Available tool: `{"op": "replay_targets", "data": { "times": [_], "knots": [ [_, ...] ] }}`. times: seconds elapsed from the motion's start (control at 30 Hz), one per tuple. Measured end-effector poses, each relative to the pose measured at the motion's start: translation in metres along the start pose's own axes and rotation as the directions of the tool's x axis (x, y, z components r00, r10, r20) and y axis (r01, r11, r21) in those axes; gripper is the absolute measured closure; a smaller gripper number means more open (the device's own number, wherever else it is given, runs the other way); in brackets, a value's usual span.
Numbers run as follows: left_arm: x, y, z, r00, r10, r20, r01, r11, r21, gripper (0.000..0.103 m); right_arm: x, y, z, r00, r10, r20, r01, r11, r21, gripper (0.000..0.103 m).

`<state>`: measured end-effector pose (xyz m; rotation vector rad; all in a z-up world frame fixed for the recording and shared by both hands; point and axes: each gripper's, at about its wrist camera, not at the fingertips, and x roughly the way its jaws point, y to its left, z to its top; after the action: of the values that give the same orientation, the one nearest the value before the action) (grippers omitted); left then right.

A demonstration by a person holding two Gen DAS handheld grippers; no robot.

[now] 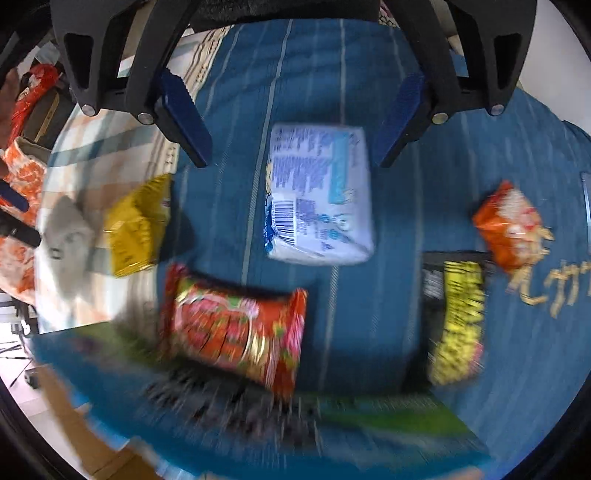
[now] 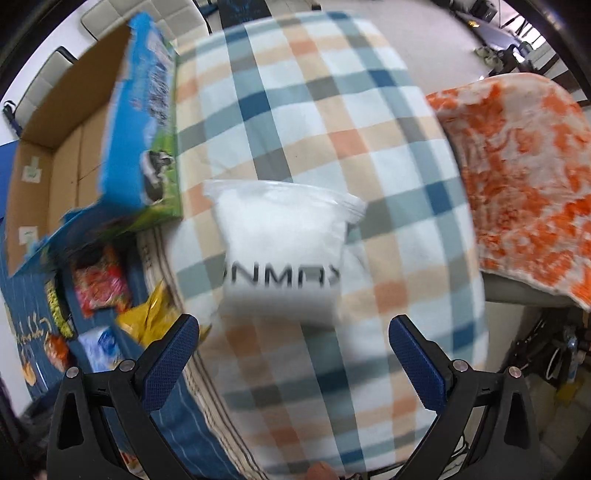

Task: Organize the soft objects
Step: 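Grasp the blue-white milk bag with the left tool while the right tool grasps the white NMAX pouch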

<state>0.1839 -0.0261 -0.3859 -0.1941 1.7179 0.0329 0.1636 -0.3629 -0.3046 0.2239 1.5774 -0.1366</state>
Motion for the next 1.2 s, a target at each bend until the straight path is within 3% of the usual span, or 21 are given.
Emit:
{"op": "replay_targets", "data": {
  "times": [0.17,0.33,0.37,0.43,0.7,0.8,1.03,1.2],
  "knots": [
    [0.034,0.006,0.007,0.999,-0.001,-0.044,-0.001,0.998,-0.060,0.015,0.045,0.002,0.025,0.996,0.003,-0.085,-0.002,1.000,0.015,0.000],
    [0.051,0.009,0.006,0.999,0.015,-0.036,-0.018,0.996,-0.085,0.015,0.079,0.002,0.034,0.986,0.022,-0.163,-0.018,1.000,0.022,0.000],
    [0.053,0.010,0.005,0.999,0.017,-0.033,-0.020,0.996,-0.089,0.018,0.085,0.002,0.034,0.983,0.035,-0.179,-0.030,0.999,0.029,0.000],
    [0.060,0.011,0.003,0.999,0.033,-0.025,-0.035,0.995,-0.097,0.034,0.095,0.001,0.035,0.978,0.051,-0.204,-0.043,0.998,0.046,0.000],
    [0.058,0.028,-0.021,0.998,0.063,0.028,-0.059,0.990,-0.130,0.060,0.114,-0.007,0.029,0.969,0.055,-0.240,-0.039,0.997,0.074,0.019],
    [0.046,0.028,-0.039,0.994,0.092,0.053,-0.085,0.989,-0.122,0.063,0.112,0.001,0.018,0.973,0.019,-0.229,-0.014,1.000,0.024,0.022],
    [0.013,0.009,-0.086,0.978,0.134,0.158,-0.122,0.989,-0.079,0.065,0.100,0.011,-0.031,0.977,0.044,-0.207,-0.053,0.998,-0.041,0.025],
    [-0.045,-0.023,-0.121,0.958,0.112,0.264,-0.111,0.994,-0.016,0.065,0.072,0.015,-0.082,0.983,0.081,-0.164,-0.095,0.992,-0.083,0.026]
  ]
}}
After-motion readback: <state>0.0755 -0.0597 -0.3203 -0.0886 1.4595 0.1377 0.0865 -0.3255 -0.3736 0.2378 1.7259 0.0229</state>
